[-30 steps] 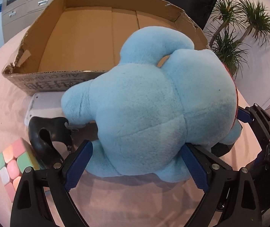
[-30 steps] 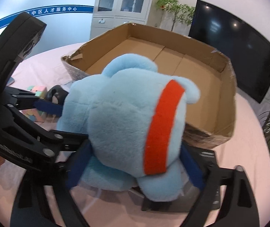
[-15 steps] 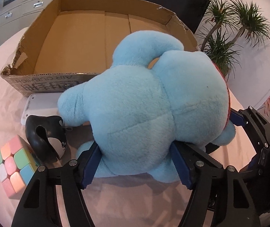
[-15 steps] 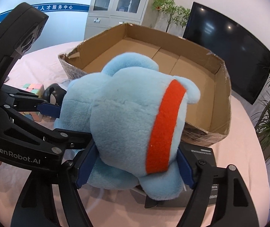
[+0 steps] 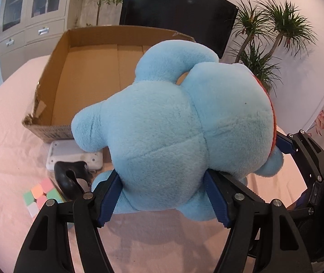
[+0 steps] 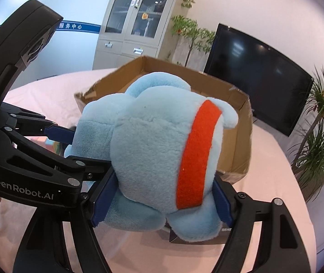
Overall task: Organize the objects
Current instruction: 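Grasp the light-blue plush toy with the right gripper and lift it, then carry the plush toy over the cardboard box with the right gripper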
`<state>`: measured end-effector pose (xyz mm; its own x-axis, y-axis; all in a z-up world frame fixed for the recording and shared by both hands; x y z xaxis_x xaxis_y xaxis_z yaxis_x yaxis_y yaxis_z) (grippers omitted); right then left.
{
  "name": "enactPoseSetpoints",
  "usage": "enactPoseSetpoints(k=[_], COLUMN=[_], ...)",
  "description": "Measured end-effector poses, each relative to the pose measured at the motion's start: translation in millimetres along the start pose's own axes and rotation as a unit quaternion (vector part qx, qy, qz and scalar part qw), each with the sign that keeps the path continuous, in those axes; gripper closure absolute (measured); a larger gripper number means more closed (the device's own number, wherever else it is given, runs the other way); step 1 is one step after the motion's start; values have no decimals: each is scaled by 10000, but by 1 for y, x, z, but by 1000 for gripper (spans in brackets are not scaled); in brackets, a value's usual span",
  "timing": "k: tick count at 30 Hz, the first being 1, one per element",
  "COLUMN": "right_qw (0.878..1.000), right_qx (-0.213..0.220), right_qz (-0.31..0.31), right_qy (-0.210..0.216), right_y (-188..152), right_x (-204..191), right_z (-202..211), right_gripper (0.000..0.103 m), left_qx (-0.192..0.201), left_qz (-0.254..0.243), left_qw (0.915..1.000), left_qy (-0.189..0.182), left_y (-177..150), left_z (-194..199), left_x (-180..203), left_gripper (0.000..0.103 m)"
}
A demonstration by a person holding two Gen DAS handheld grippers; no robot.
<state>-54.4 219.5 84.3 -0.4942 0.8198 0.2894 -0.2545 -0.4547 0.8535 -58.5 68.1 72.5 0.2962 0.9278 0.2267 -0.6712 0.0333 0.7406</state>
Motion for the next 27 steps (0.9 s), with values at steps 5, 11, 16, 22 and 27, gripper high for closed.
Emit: enactPoseSetpoints(k=[5,11,16,22,27], right_qw=[9999,9993,9983,9983,9961], right_qx=[119,324,511,404,-55], right_qz=[-6,-52,-86,80,-869], right_qy=[-60,-188,-263,-406,121], right_y=[17,43,68,82,43], right_x=[4,11,20,20,63], right_z=[0,-7,-16,-47,-42], right_gripper=[28,28,30,45,26], left_qx=[142,385,616,389,-29], left_qz=[-80,-302,-516,-339,252], left_qw=[9998,9985,9964,9986,9994], left_qy=[81,259,266,123,241], left_y=[17,57,89,109,70], left_z=[12,18,25,6,-3], left_x=[1,5,10,-9,-59], left_gripper=[33,33,55,56,48])
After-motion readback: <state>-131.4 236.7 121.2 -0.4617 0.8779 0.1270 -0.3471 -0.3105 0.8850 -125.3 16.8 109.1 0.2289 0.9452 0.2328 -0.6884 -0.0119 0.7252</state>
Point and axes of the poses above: each gripper's, at about its wrist camera, not at the fingertips, and z roughly against the way its jaws point, x to its right, y to its top, the point moved 6 cm from there along -z, roughly the way its jaws point, and after that the axes turned 4 degrees about x, right-handed, at the moved point
